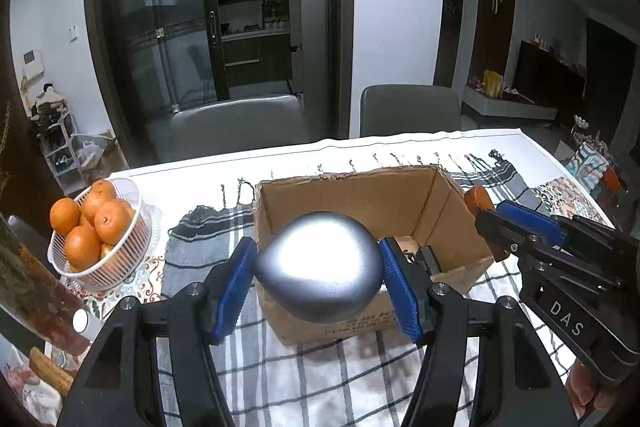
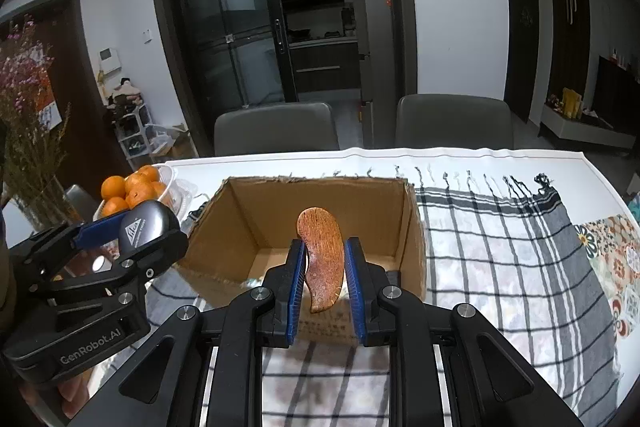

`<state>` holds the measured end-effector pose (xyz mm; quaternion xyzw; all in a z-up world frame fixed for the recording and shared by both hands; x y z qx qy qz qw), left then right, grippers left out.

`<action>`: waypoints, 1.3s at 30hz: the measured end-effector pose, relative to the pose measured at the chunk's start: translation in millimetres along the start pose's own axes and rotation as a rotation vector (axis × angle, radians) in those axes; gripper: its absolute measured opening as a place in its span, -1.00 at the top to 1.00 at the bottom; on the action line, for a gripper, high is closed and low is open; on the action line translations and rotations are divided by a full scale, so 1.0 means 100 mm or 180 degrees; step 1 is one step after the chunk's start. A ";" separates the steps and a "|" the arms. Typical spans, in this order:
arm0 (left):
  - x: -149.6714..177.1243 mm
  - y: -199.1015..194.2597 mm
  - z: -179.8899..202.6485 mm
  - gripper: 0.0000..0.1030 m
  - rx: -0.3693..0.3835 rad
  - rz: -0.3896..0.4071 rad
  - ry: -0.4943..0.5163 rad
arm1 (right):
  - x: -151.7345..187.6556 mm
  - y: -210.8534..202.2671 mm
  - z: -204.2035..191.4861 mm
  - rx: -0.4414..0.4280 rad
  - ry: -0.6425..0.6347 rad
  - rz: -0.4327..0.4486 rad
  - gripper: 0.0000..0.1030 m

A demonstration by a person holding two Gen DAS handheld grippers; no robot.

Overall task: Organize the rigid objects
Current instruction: 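Lift the silver gadget with the left tool while the right tool carries the orange piece over the box, then release the silver gadget into the box with the left tool while the right tool releases the orange piece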

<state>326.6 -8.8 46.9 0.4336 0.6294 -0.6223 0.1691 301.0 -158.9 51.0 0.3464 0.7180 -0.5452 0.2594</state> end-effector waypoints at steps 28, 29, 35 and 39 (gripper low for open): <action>-0.17 0.95 -0.04 -0.21 0.0012 -0.0724 0.0150 | -0.22 0.88 0.24 0.0265 0.0101 -0.0672 0.58; -0.17 0.98 -0.04 -0.21 0.0015 -0.0759 0.0150 | -0.21 0.92 0.25 0.0275 0.0103 -0.0708 0.58; -0.10 1.15 -0.04 -0.21 0.0017 -0.1007 0.0144 | -0.16 1.05 0.28 0.0330 0.0084 -0.0843 0.58; -0.08 1.18 -0.02 -0.24 0.0016 -0.1065 0.0121 | -0.12 1.09 0.29 0.0338 0.0104 -0.0916 0.58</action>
Point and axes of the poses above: each gripper's, at about its wrist camera, not at the fingertips, and y roughly the way its jaws point, z to its right, x to its underside, the point moved 1 cm from there along y, roughly the way its jaws point, and after that the axes turned 12 degrees about y, right-handed, at the moved point
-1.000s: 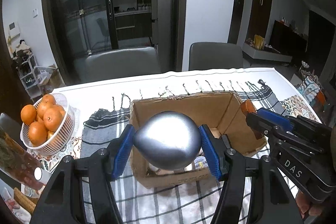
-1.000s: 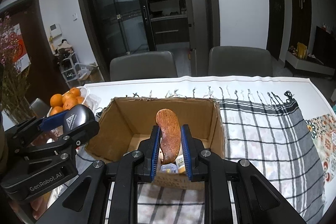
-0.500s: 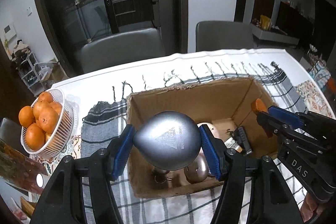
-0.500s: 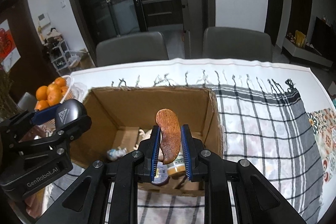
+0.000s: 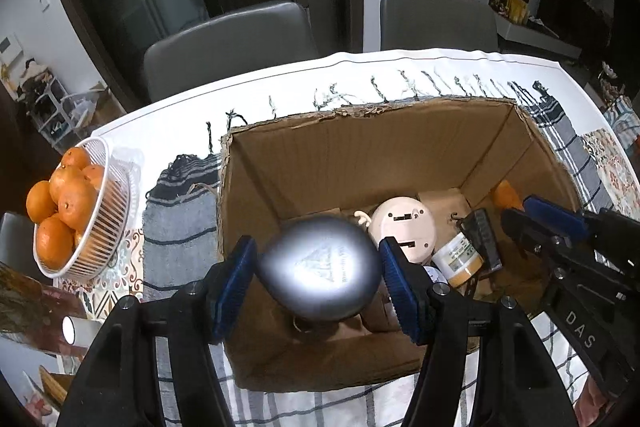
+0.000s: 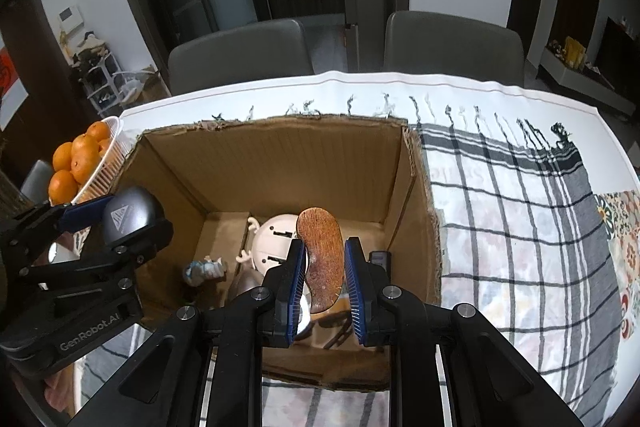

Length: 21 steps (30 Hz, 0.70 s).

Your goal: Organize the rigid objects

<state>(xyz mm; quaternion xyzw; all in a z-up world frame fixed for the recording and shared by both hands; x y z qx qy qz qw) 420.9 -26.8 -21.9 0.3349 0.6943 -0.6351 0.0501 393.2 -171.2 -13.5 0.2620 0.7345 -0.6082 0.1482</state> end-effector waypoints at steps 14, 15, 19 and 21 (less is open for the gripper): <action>0.24 -0.57 -0.03 -0.58 -0.0350 0.0420 -0.0274 | 0.14 -0.30 0.11 0.0067 0.0223 0.0145 0.17; 0.29 -0.64 -0.02 -0.59 -0.0362 0.0450 -0.0294 | 0.16 -0.34 0.11 0.0067 0.0238 0.0167 0.16; 0.48 -0.88 0.02 -0.64 -0.0432 0.0607 -0.0329 | 0.29 -0.59 0.11 0.0033 0.0287 0.0276 0.15; 0.57 -1.00 0.04 -0.68 -0.0452 0.0670 -0.0340 | 0.37 -0.72 0.10 0.0036 0.0270 0.0353 0.15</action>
Point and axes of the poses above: each gripper's, at about its wrist camera, not at the fingertips, and y roughly the way its jaws point, z to its right, x to its underside, the point moved 1 cm from there along y, roughly the way its jaws point, and after that the axes turned 12 degrees about y, right-handed, at the moved point
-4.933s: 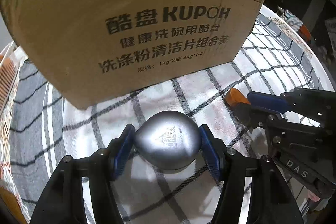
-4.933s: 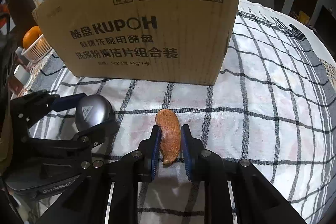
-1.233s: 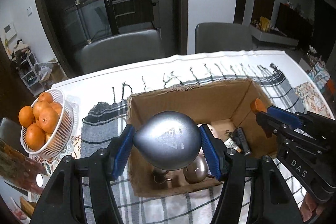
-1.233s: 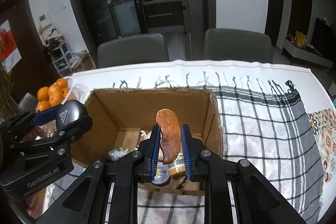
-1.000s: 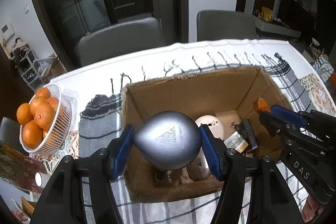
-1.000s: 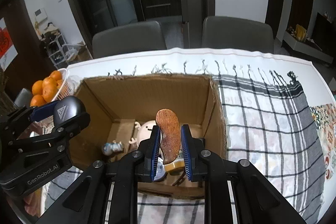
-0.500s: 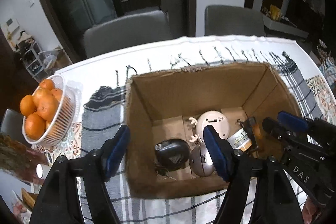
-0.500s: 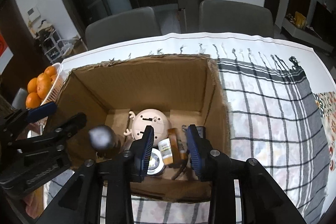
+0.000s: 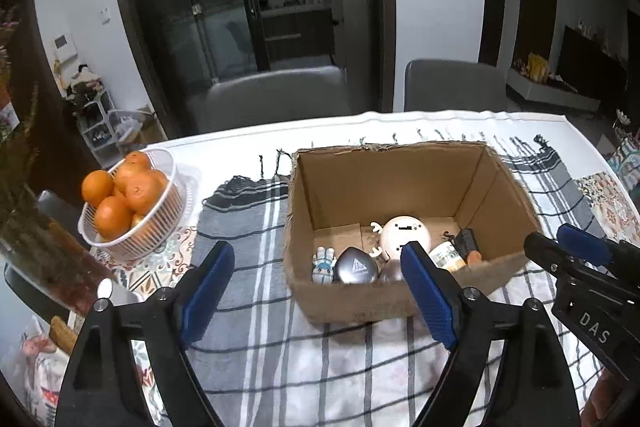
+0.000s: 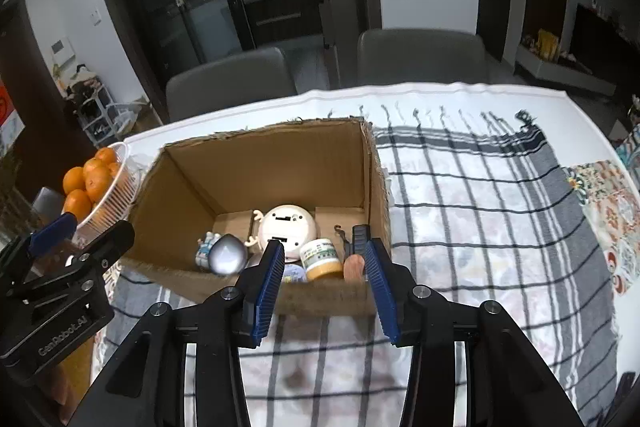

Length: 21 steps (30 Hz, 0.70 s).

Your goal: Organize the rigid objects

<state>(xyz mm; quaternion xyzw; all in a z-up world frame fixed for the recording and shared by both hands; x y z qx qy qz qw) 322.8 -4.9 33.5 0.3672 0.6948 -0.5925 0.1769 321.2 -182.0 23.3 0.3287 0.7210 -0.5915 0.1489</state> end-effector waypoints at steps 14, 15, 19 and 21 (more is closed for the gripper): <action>0.58 -0.90 0.05 -0.78 -0.0063 0.0370 -0.0074 | 0.61 -0.95 0.00 0.0008 -0.0087 0.0482 -0.09; 0.63 -0.96 0.06 -0.78 -0.0090 0.0377 -0.0076 | 0.66 -1.00 0.00 0.0015 -0.0098 0.0511 -0.12; 0.84 -1.16 0.09 -0.79 -0.0108 0.0454 -0.0093 | 0.84 -1.17 0.03 0.0047 -0.0139 0.0589 -0.23; 0.96 -1.26 0.12 -0.80 -0.0134 0.0476 -0.0107 | 0.95 -1.23 0.07 0.0023 -0.0135 0.0583 -0.25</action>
Point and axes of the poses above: each gripper's, at about its wrist camera, not at the fingertips, and y roughly the way its jaws point, z to its right, x to its underside, the point moved 1 cm from there along y, roughly the way its jaws point, and after that the axes turned 12 degrees about y, right-handed, at the moved point
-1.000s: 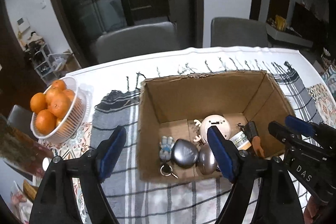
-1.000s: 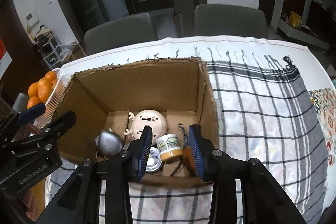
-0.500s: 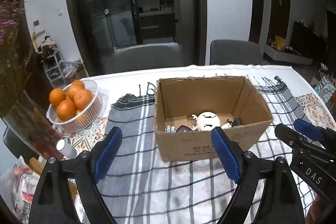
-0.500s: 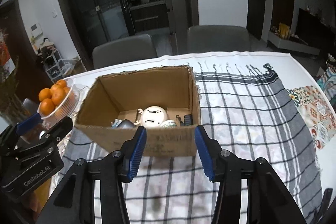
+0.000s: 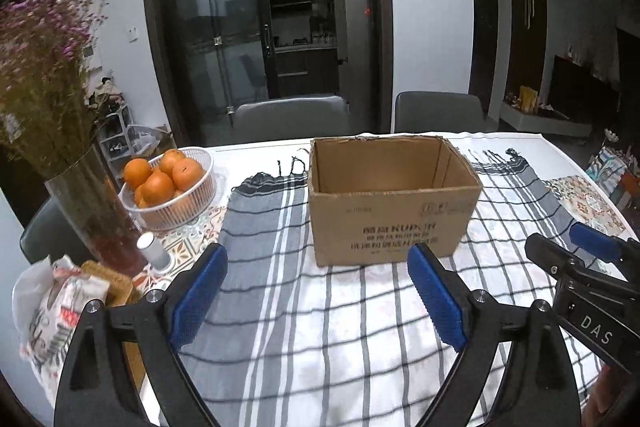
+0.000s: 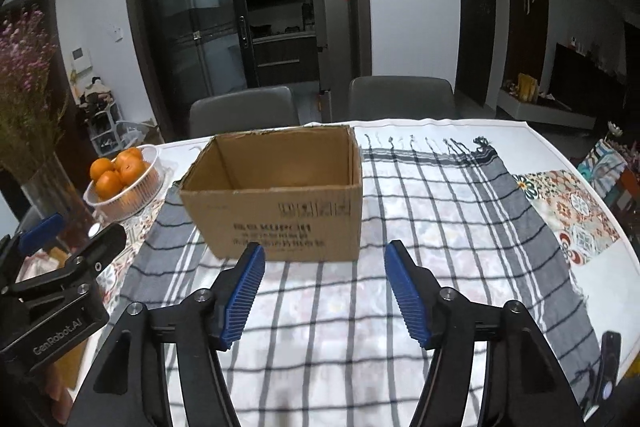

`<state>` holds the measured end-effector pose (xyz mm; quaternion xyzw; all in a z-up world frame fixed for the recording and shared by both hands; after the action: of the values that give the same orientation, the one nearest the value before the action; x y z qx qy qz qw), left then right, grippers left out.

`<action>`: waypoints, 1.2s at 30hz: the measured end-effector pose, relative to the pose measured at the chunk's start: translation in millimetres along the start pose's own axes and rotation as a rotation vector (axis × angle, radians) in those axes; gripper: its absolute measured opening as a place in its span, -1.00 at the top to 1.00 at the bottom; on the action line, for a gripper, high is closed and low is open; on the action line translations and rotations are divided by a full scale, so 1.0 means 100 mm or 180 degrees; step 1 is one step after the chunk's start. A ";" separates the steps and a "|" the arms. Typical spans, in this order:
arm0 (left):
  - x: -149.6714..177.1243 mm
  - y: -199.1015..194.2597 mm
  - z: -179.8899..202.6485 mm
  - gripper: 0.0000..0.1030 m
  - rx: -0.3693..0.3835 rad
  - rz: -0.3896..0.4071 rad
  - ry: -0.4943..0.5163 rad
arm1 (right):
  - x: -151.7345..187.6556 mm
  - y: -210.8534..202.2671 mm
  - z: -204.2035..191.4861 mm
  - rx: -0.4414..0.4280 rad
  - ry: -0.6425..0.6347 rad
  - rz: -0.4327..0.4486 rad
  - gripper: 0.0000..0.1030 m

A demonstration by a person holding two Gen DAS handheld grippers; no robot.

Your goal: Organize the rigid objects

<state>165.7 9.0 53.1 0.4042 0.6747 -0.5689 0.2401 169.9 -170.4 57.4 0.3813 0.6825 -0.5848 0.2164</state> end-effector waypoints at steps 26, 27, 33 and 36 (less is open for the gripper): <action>0.66 -0.77 0.05 -1.00 -0.0101 0.0200 -0.0119 | 0.70 -0.81 0.09 -0.0056 -0.0120 0.0238 -0.44; 0.67 -0.78 0.05 -1.00 -0.0085 0.0207 -0.0122 | 0.70 -0.82 0.09 -0.0061 -0.0123 0.0240 -0.44; 0.68 -0.83 0.04 -1.00 -0.0031 0.0251 -0.0130 | 0.72 -0.86 0.12 -0.0070 -0.0100 0.0255 -0.44; 0.69 -0.84 0.04 -1.00 -0.0018 0.0250 -0.0132 | 0.73 -0.88 0.12 -0.0086 -0.0101 0.0263 -0.44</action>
<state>58.4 22.1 46.6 0.4179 0.6548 -0.5654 0.2773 55.2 -165.0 56.5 0.3969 0.6705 -0.5720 0.2563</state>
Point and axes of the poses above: each gripper's, at about its wrist camera, not at the fingertips, and y roughly the way its jaws point, z to its right, x to its underside, the point moved 1 cm from there along y, roughly the way its jaws point, and after that the axes turned 12 degrees about y, right-handed, at the moved point
